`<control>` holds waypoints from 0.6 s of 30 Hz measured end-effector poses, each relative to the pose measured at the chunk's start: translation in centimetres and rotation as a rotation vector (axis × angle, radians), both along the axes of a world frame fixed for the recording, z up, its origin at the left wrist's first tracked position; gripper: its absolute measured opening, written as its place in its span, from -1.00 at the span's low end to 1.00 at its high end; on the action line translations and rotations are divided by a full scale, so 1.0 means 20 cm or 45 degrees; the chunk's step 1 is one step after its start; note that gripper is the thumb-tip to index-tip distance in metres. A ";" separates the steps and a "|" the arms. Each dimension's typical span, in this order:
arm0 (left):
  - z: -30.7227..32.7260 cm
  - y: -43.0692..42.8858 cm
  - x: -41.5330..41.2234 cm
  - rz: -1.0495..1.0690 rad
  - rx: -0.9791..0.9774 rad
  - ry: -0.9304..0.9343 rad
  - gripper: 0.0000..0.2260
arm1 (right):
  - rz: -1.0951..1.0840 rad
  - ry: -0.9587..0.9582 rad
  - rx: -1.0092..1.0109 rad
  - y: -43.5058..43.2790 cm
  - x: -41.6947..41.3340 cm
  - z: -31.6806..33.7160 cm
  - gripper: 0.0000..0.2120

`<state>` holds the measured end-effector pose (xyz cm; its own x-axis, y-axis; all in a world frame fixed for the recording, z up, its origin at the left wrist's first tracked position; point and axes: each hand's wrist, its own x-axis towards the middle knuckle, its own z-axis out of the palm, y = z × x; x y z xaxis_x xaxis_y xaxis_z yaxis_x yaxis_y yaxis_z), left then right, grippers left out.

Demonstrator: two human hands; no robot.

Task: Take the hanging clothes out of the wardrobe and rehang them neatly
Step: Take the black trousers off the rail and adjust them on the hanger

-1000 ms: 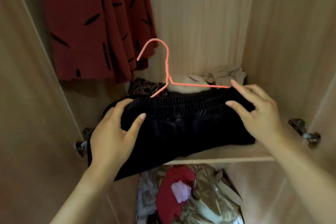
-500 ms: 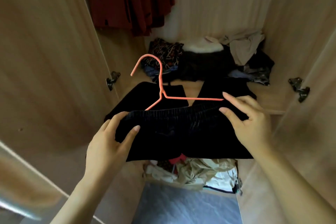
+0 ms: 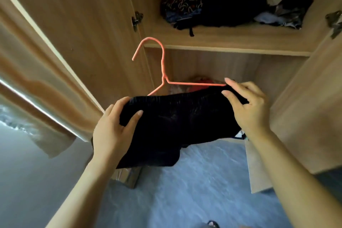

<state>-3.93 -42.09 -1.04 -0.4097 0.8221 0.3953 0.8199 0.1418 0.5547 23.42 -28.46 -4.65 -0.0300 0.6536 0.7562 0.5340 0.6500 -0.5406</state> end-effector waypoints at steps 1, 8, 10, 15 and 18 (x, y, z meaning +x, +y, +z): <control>-0.03 -0.03 -0.03 -0.014 -0.014 -0.017 -0.69 | -0.021 0.009 -0.025 -0.07 -0.02 -0.04 -0.74; -0.25 -0.30 -0.22 -0.384 -0.260 -0.091 -0.62 | -0.280 0.078 -0.295 -0.69 -0.10 -0.28 -0.78; -0.28 -0.34 -0.25 -0.478 -0.270 -0.038 -0.61 | -0.394 0.113 -0.351 -0.88 -0.12 -0.32 -0.80; -0.36 -0.43 -0.18 -0.828 -0.336 -0.059 -0.60 | -0.767 0.276 -0.452 -1.40 -0.10 -0.36 -0.80; -0.40 -0.51 -0.03 -1.086 -0.376 -0.048 -0.61 | -1.019 0.323 -0.489 -1.76 -0.04 -0.35 -0.82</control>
<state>-4.51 -52.24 -8.95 0.3770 0.9186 0.1182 0.6938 -0.3647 0.6210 22.70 -63.66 -11.62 0.6759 0.6154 0.4055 0.5829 -0.1097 -0.8051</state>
